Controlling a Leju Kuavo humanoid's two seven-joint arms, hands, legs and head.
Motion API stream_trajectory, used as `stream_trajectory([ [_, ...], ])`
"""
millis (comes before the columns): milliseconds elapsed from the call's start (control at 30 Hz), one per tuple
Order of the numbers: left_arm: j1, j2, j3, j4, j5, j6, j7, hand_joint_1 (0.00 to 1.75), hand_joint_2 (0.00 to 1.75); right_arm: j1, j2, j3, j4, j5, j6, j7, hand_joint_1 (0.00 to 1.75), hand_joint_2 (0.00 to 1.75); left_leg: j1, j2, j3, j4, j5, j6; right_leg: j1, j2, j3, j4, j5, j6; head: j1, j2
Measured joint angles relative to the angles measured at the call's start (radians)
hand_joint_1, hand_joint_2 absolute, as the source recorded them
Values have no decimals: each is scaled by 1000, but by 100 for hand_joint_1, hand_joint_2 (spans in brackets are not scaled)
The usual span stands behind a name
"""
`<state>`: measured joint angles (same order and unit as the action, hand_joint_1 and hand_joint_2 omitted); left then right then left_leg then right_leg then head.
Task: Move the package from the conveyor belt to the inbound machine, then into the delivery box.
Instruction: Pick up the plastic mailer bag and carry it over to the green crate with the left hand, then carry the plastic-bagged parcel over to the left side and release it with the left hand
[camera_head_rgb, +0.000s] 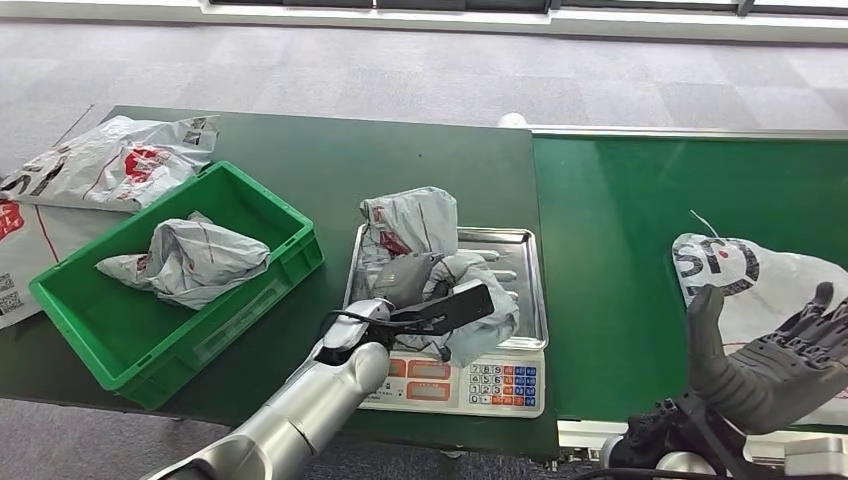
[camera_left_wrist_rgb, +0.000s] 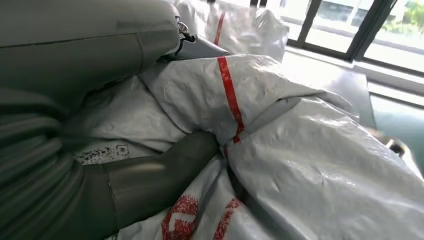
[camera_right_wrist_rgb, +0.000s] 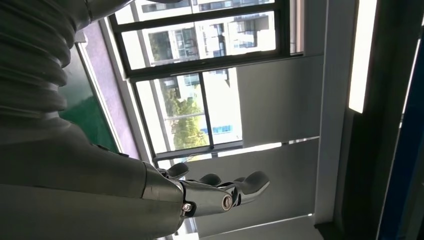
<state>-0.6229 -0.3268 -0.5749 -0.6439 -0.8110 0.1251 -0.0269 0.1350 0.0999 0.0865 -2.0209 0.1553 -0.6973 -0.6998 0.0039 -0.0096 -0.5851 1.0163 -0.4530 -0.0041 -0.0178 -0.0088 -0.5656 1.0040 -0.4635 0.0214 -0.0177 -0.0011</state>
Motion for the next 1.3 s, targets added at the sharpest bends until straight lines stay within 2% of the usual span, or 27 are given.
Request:
stream_trajectory([
  [333,23,33,11,-118,12,2,1,175,175,7,2,-1,0,2,0,0,0,175,0,0,-6,0,0,0,0,1,-7,0,0,0,0,0],
  [400,31,38,15,-140,12,50,-18,175,175,8,2,-2,0,3,0,0,0,175,0,1,-7,0,0,0,0,1,-7,0,0,0,0,0],
  [500,38,59,50,-249,-13,185,-56,175,175,17,2,-3,0,2,0,0,0,175,0,2,-8,0,0,0,0,2,-9,0,0,0,0,0],
  [600,13,112,122,-425,-75,256,-35,175,175,32,-2,-8,0,-3,0,0,0,175,1,3,-8,0,0,-1,1,3,-10,1,0,0,0,0],
  [767,-63,217,296,-616,-83,262,14,175,175,66,-12,-13,0,-6,-1,0,0,175,3,4,-8,-1,1,-2,2,5,-10,1,0,-2,0,0],
  [900,-86,288,425,-631,-104,280,20,175,175,89,-19,-14,1,0,-1,1,0,175,3,5,-8,-1,1,-3,3,6,-11,1,0,-3,0,0],
  [1067,-87,343,519,-579,-108,306,4,172,175,103,-20,-14,2,14,-1,0,0,175,3,4,-8,-1,2,-3,3,6,-11,1,0,-3,0,0],
  [1200,-90,362,547,-536,-107,277,21,0,175,114,-23,-14,2,16,-1,0,0,175,3,4,-8,-1,2,-3,2,6,-11,1,0,-3,0,0],
  [1300,-95,371,551,-500,-104,227,40,0,175,127,-26,-14,2,20,-1,0,0,175,3,4,-8,-1,2,-3,2,5,-11,1,0,-3,0,0],
])
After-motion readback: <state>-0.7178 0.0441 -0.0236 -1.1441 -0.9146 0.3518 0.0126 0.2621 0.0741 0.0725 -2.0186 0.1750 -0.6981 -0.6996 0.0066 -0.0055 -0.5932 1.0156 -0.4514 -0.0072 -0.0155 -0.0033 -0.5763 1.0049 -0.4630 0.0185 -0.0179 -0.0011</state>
